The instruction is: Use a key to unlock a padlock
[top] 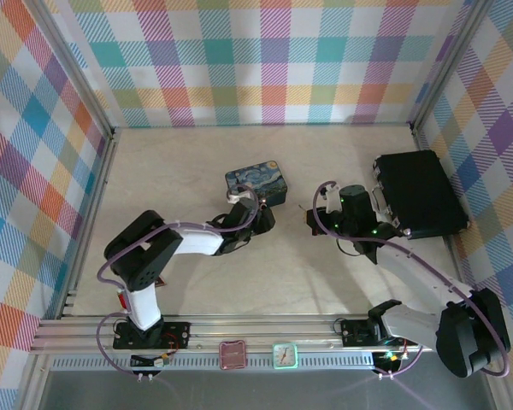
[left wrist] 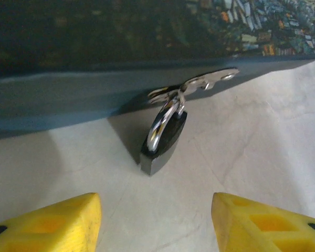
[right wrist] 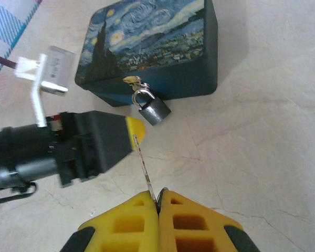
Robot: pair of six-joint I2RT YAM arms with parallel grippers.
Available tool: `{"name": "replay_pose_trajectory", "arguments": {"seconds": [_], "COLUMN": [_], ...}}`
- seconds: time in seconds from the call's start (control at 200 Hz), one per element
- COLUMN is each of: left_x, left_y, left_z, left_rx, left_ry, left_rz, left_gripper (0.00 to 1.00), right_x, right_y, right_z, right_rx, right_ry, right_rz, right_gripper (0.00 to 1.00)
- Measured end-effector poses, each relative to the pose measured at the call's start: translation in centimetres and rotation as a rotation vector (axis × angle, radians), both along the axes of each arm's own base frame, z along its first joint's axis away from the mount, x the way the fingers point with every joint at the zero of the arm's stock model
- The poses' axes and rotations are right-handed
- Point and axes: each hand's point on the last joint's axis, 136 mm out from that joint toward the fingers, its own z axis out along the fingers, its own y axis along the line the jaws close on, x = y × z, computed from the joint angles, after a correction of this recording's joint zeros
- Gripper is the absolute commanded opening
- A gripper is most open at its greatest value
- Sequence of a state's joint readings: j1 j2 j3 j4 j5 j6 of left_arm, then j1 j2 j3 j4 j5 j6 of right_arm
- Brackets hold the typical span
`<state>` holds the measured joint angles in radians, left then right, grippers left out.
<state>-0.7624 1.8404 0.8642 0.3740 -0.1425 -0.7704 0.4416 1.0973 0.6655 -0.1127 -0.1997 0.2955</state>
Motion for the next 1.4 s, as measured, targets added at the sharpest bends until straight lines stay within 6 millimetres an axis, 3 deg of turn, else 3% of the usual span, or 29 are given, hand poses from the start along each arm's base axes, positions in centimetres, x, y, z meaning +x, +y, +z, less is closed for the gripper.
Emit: {"name": "replay_pose_trajectory", "arguments": {"seconds": [0.25, 0.46, 0.615, 0.8, 0.98, 1.085, 1.4], "left_x": [2.9, 4.7, 5.5, 7.0, 8.4, 8.6, 8.5], "left_y": [-0.4, -0.8, -0.7, -0.9, -1.5, -1.5, -0.6], "left_z": [-0.2, -0.1, -0.3, -0.3, -0.1, 0.2, 2.0], "left_rx": [0.030, 0.040, 0.022, -0.082, -0.204, -0.241, -0.430], "left_ry": [-0.093, -0.154, -0.157, -0.147, -0.163, -0.166, -0.116], "left_rz": [0.099, 0.149, 0.163, 0.127, 0.074, 0.050, 0.041], "left_gripper": [0.56, 0.52, 0.37, 0.31, 0.16, 0.00, 0.00], "right_x": [-0.3, -0.5, -0.6, -0.6, -0.3, -0.1, 1.2], "right_y": [0.4, 0.4, 0.3, 0.6, 0.6, 0.6, 0.6], "right_z": [0.9, 0.4, 0.1, 0.3, 0.2, -0.3, -3.2], "right_rx": [0.031, 0.041, 0.061, 0.086, 0.093, 0.090, 0.119], "right_ry": [-0.014, -0.003, 0.026, 0.032, 0.037, 0.050, 0.150], "right_rz": [0.020, 0.025, 0.016, 0.018, 0.014, 0.013, -0.018], "right_gripper": [0.00, 0.00, 0.00, 0.00, 0.00, 0.00, 0.00]}}
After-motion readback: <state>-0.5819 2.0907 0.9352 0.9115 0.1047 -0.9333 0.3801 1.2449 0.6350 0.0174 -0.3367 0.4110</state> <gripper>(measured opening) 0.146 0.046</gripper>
